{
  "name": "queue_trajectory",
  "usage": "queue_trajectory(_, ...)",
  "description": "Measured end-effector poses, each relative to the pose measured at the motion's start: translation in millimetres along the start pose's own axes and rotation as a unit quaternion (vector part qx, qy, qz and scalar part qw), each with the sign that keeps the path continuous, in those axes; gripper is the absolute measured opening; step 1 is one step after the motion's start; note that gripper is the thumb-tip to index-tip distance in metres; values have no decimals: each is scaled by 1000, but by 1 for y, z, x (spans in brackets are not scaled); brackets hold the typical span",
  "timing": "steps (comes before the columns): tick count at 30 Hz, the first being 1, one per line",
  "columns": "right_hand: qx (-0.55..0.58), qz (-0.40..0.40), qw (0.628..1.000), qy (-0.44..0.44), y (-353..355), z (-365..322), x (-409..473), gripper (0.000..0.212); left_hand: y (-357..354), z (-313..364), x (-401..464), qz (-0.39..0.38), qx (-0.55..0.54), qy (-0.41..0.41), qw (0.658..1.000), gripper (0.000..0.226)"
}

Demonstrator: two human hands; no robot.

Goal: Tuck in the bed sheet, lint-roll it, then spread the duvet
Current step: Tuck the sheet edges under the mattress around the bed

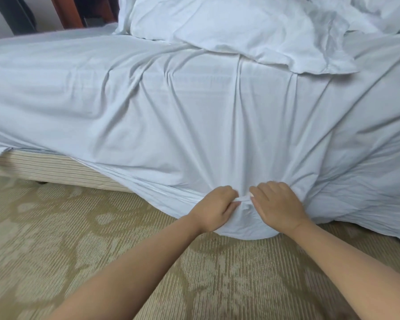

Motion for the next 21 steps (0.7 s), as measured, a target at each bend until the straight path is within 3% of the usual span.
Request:
queue_trajectory(4, -65, -11, 994, 82, 1, 7, -33, 29, 1, -11, 10, 14, 73, -11, 997, 27)
queue_trajectory(8, -107, -78, 984, 122, 9, 21, -53, 43, -3, -13, 16, 38, 98, -8, 994, 19)
queue_trajectory(11, -111, -81, 979, 149, 16, 32, -62, 37, -11, -5, 25, 19, 128, -10, 992, 18)
queue_trajectory(15, -63, -141, 966, 207, 6, 30, -74, 26, -16, 4, 38, 9, 175, 69, 982, 25)
queue_trajectory(17, -72, -181, 971, 138, 0, 32, -68, 34, -16, 4, 41, 4, 183, 92, 979, 32)
queue_trajectory(19, -131, -171, 976, 40, -1, 41, -58, 49, -16, 4, 43, 1, 189, 98, 977, 41)
queue_trajectory(21, -183, -171, 968, -29, 3, 54, -47, 48, -17, 2, 45, -2, 185, 110, 977, 47)
Point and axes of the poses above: each hand's wrist, its own x-axis towards the middle knuckle, its own y-axis out of the back of the hand, z = x × y, the point moved 2 cm from there along x, towards the middle knuckle, and after that the axes turned 13 degrees about x, right-handed, at the moved point
